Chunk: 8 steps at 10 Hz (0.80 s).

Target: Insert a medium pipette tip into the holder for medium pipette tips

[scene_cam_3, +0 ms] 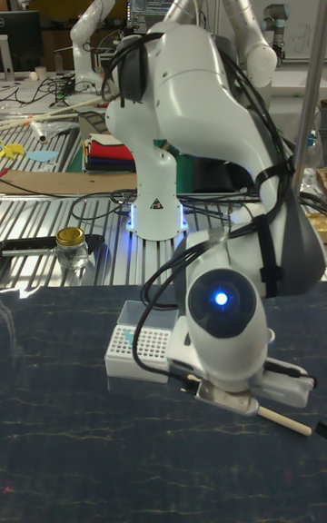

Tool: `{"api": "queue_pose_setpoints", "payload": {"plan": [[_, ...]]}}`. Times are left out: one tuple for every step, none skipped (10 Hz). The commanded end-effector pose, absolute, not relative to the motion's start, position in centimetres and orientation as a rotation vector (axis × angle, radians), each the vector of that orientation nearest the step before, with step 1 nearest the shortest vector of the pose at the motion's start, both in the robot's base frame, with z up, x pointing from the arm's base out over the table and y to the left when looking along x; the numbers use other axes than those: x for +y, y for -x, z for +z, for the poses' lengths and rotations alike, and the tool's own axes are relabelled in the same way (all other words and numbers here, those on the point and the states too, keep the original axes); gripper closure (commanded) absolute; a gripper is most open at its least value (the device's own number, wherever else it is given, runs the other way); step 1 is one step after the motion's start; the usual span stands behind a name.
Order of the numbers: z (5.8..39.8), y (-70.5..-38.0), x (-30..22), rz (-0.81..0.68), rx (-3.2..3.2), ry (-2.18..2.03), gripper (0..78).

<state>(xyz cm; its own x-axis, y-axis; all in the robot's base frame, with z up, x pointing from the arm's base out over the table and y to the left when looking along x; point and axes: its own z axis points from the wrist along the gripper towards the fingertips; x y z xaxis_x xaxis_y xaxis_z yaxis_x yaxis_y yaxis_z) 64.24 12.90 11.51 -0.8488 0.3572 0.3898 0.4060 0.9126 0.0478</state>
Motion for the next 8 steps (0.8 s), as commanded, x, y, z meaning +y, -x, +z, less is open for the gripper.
{"api": "queue_pose_setpoints", "payload": {"plan": [[11.66, -64.89, 12.35, -0.155, -2.673, 0.575, 77.6], [11.59, -64.96, 12.27, -0.151, -2.670, 0.578, 77.6], [11.45, -65.11, 12.11, -0.155, -2.661, 0.574, 77.6], [11.25, -65.32, 11.91, -0.157, -2.661, 0.566, 77.6], [11.09, -65.48, 11.78, -0.159, -2.662, 0.566, 77.6], [10.96, -65.63, 11.79, -0.156, -2.662, 0.567, 77.6], [10.83, -65.77, 11.83, -0.155, -2.662, 0.569, 77.6], [10.78, -65.83, 11.86, -0.153, -2.660, 0.572, 77.6]]}}
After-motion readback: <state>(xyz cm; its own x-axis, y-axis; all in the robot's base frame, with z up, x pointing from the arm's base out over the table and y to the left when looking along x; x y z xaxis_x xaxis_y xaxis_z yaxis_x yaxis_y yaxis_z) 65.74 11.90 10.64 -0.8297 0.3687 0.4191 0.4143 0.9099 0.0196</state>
